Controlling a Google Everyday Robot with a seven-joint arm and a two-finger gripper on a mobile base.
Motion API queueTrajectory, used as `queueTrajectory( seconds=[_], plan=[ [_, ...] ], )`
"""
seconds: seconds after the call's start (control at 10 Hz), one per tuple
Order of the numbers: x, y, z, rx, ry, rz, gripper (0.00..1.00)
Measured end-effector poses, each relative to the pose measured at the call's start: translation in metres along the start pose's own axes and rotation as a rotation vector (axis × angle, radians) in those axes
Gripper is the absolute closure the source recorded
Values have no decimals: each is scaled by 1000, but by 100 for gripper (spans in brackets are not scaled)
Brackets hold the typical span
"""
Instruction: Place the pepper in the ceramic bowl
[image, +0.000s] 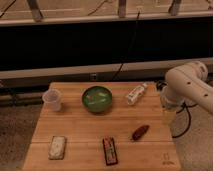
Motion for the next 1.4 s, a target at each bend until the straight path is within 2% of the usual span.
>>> queueTrajectory(
  seconds=[0.2, 0.5, 0.8, 1.4],
  plan=[
    [-4, 5, 6, -8, 5, -19, 20],
    [-24, 16, 31, -21, 6, -78, 20],
    [-30, 19, 32, -29, 5, -105, 20],
    [-59, 40, 65, -64, 10, -281, 20]
  ],
)
